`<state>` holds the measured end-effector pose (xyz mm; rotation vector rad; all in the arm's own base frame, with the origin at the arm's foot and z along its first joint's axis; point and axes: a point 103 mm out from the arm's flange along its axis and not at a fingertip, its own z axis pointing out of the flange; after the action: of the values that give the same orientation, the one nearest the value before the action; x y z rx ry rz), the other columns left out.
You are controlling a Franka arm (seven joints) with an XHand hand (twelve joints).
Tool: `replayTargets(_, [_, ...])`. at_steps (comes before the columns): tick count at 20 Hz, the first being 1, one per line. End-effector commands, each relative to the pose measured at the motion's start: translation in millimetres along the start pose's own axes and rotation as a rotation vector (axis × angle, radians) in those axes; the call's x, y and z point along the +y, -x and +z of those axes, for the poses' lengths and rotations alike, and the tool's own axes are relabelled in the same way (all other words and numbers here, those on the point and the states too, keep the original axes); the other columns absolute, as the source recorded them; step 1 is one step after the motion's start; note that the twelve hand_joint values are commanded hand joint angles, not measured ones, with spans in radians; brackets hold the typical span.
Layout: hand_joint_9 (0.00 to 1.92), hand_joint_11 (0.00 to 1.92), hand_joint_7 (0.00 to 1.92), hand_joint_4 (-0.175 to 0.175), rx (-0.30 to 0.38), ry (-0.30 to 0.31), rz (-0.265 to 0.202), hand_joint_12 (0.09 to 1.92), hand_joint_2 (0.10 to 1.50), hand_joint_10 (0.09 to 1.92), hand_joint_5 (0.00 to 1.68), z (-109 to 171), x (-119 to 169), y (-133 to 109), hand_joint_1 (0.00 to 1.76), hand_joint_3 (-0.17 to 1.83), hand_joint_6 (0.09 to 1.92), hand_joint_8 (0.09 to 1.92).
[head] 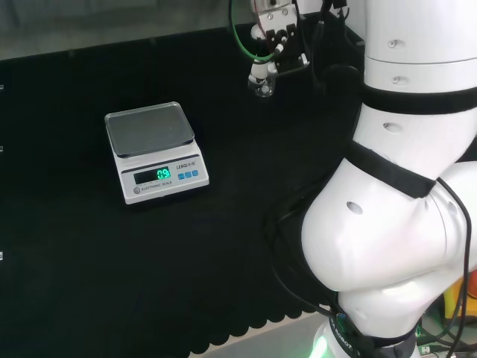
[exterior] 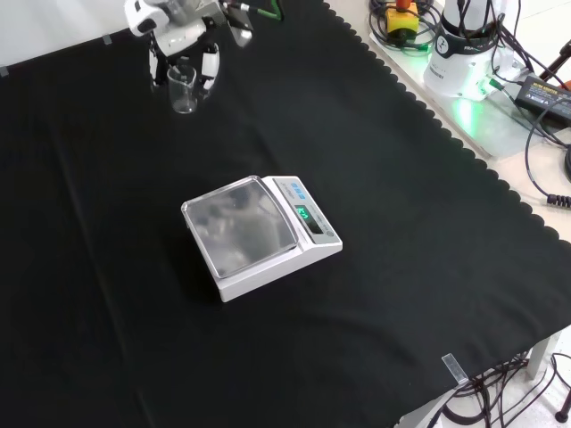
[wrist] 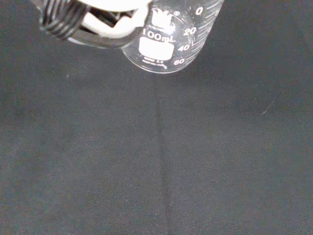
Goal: Put the beaker on the electronic balance.
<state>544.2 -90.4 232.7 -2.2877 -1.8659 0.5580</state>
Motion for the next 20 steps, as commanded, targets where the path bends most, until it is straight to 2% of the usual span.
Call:
replayTargets(1, [1.43,1.51,1.1,-0.17,0.036,0.007,-0.001,0.58,0.69,0.09,0.95,-18.6,-27.9,47.0,1.02,0.6,0.1,0.4])
replayTargets(7, [1.43,1.51,1.11,-0.172,0.023,-0.008,-0.012,0.58,0.69,0.09,0.94,-26.3,-43.1,64.2,1.01,0.6,0.09,0.4])
replayTargets(8, [1.43,1.51,1.11,-0.172,0.06,-0.005,-0.013,0.58,0.69,0.09,0.94,-24.2,-47.3,75.9,1.01,0.6,0.09,0.4])
replayTargets(9, [1.43,1.51,1.11,-0.172,0.07,-0.005,-0.016,0.58,0.69,0.09,0.93,-24.7,-49.3,77.3,1.01,0.6,0.09,0.4])
replayTargets(14, [1.43,1.51,1.1,-0.173,0.088,-0.028,-0.055,0.58,0.69,0.09,0.91,-28.1,-51.8,60.0,0.99,0.6,0.09,0.4])
replayTargets(16, [1.43,1.51,1.1,-0.173,0.089,-0.032,-0.074,0.58,0.7,0.09,0.91,-24.2,-53.9,66.1,0.98,0.6,0.09,0.4])
replayTargets(20, [1.43,1.51,1.1,-0.172,0.075,-0.035,-0.106,0.58,0.7,0.09,0.9,-27.5,-49.4,42.2,0.97,0.6,0.09,0.39])
